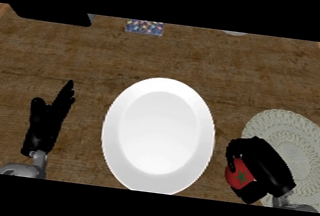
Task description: Pick the tomato from the placemat and place it in the plate
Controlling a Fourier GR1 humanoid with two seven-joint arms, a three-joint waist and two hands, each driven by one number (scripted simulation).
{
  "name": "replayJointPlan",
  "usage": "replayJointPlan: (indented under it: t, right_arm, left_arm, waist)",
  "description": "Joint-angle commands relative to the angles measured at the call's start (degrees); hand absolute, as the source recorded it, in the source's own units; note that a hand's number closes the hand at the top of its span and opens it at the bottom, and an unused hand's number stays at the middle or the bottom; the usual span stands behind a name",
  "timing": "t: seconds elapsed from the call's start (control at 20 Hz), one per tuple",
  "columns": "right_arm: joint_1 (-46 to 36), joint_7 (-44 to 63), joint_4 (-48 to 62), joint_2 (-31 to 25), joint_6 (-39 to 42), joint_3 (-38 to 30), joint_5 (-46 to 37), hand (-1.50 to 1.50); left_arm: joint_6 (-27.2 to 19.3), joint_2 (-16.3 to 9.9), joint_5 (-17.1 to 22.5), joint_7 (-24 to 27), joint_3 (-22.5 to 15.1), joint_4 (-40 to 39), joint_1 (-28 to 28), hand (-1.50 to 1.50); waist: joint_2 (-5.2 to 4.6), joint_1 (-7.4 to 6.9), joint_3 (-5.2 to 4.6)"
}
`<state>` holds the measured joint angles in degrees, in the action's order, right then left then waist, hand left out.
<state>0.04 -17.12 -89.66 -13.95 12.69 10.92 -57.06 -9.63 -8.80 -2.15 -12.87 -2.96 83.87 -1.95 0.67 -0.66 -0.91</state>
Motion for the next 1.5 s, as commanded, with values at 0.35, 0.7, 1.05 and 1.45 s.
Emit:
replayJointPlan:
  t: [0.35, 0.7, 1.05, 1.45]
  right_arm:
    - [-8.59, 38.33, -11.9, 13.82, -17.77, 20.08, -10.12, 1.5]
    - [-16.45, 69.26, -12.94, 13.92, -23.22, 32.35, -19.84, 1.5]
    - [-34.68, 94.07, -4.29, 13.94, -21.71, 37.87, -15.89, 1.5]
    - [-40.3, 89.75, 9.82, 13.92, -26.94, 31.98, -9.24, 1.5]
  left_arm:
    - [-0.27, 0.22, -0.6, -1.18, -0.39, -0.55, -1.35, 0.0]
    - [0.18, 1.0, -0.41, -0.32, -1.17, -0.29, -0.31, 0.0]
    - [0.89, 0.37, 0.18, 1.23, 0.5, -2.31, -2.06, 0.0]
    - [0.41, 0.7, -0.8, 4.01, 0.41, -1.74, 0.95, 0.0]
  waist:
    - [0.49, -0.83, 0.7]
    - [0.02, -1.35, 0.68]
    - [-0.72, -1.34, 0.8]
    - [-0.91, -1.07, 0.87]
